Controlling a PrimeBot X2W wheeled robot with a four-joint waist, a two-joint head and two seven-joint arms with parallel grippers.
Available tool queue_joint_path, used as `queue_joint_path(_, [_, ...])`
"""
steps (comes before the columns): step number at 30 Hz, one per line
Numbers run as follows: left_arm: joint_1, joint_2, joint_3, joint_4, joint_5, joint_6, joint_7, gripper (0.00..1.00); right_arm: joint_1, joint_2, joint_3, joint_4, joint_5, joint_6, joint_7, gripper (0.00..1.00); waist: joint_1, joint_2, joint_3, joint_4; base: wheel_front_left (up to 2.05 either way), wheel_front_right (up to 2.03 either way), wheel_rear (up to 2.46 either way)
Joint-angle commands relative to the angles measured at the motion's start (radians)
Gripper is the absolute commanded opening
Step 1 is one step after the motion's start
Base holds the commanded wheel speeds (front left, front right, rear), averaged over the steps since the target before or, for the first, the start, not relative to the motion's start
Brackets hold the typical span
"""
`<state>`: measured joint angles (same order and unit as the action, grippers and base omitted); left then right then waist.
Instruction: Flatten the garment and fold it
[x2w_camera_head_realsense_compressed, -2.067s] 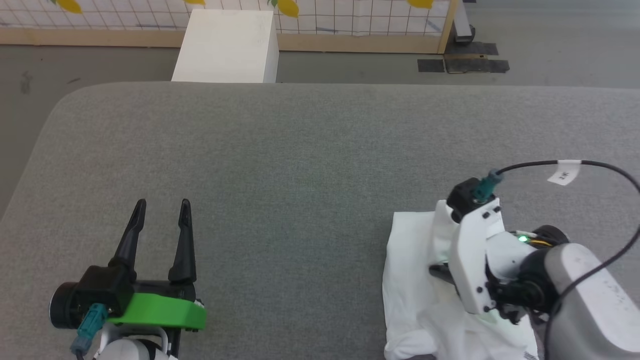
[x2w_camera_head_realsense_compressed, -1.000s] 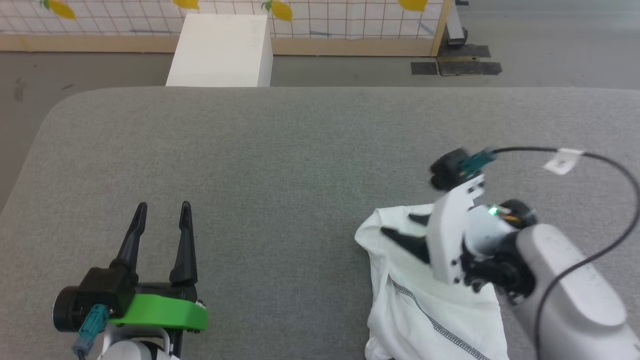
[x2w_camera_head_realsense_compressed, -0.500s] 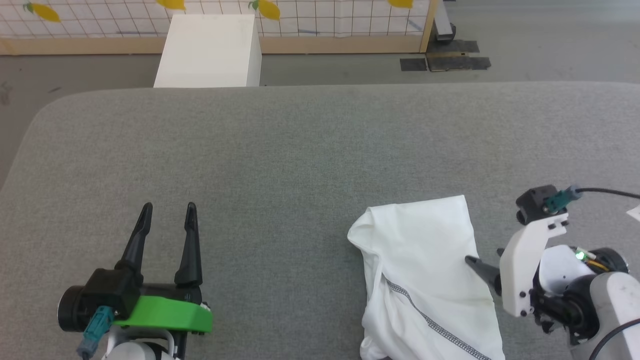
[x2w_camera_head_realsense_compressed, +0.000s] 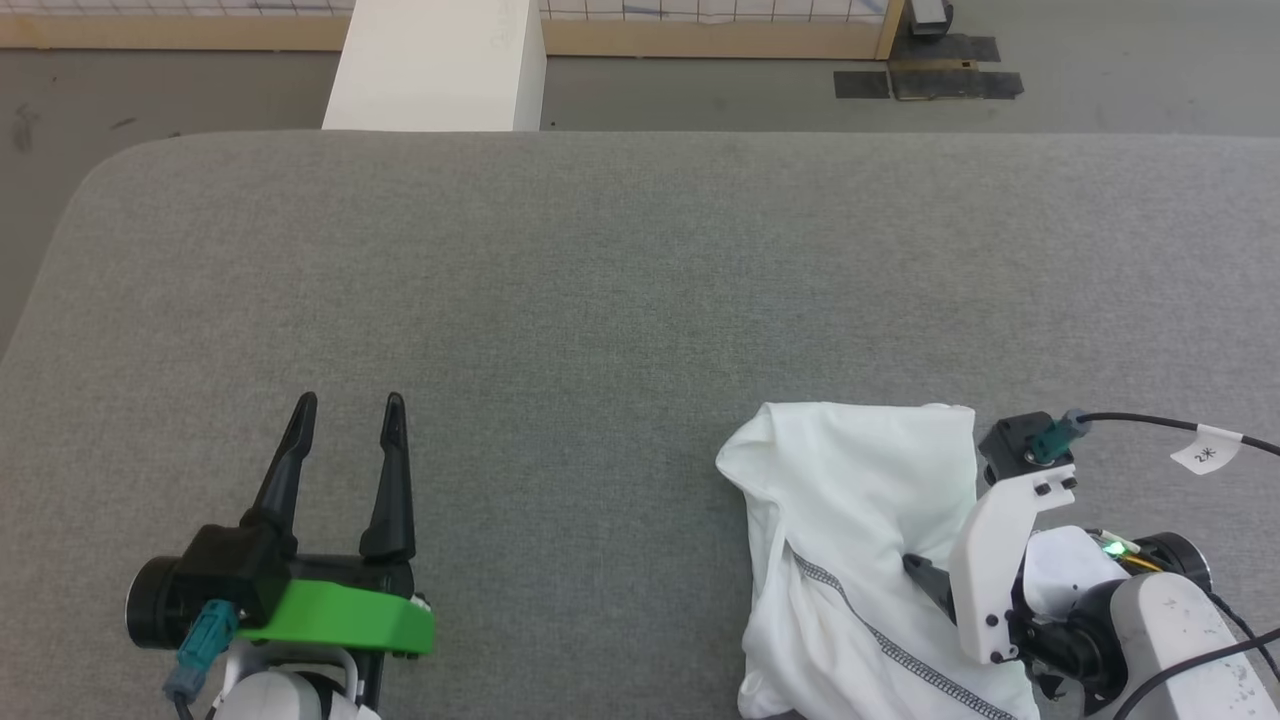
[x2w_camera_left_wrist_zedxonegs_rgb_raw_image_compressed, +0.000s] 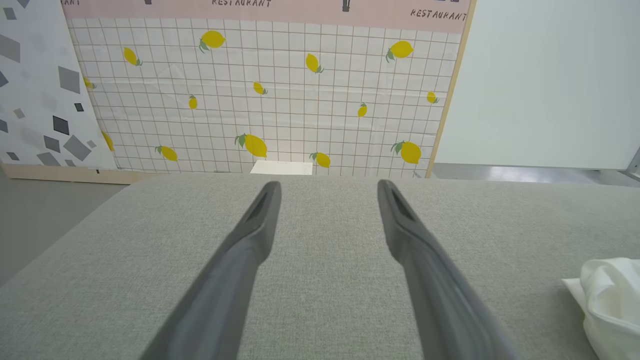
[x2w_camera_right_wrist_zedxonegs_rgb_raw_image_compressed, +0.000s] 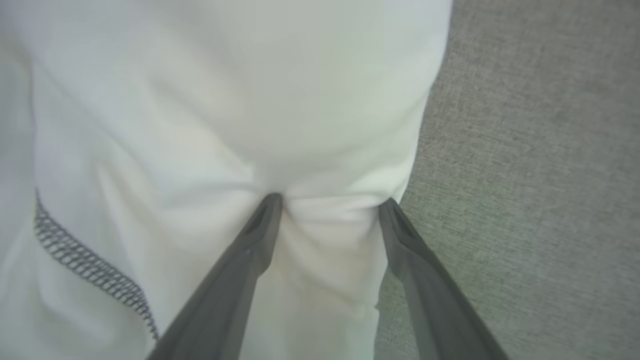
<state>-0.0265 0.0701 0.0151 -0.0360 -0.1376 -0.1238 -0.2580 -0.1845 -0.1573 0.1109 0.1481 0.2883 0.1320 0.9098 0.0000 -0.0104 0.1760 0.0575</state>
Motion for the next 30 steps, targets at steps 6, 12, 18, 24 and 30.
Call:
queue_joint_path(6, [-0.021,-0.002,-0.004,0.005,0.005,-0.007,-0.004,1.0,0.002,0.025,0.037,0.103,-0.003,-0.001,0.002,0.0,0.0,0.0102,0.01,0.008,0.0,0.0,0.0])
queue_joint_path(12, [-0.02,-0.002,-0.006,0.007,0.003,-0.007,-0.004,1.0,-0.018,0.01,0.059,0.103,0.029,-0.001,-0.026,0.0,0.0,0.0102,0.008,0.006,0.0,0.0,0.0])
queue_joint_path(18, [-0.02,-0.003,-0.012,0.011,0.001,-0.007,-0.004,1.0,-0.033,-0.043,0.101,0.041,0.058,-0.001,-0.037,0.0,0.0,0.0102,-0.015,-0.006,0.0,0.0,0.0])
queue_joint_path(24, [-0.02,-0.005,-0.008,-0.007,-0.003,-0.006,-0.004,1.0,-0.047,-0.164,0.131,-0.076,0.097,-0.001,0.014,0.0,0.0,0.0102,-0.006,-0.078,0.0,0.0,0.0])
queue_joint_path(30, [-0.043,0.006,0.001,-0.03,0.003,-0.006,-0.004,1.0,-0.11,-0.32,0.134,-0.139,0.131,-0.001,0.083,0.0,0.0,0.0102,0.067,-0.225,0.0,0.0,0.0])
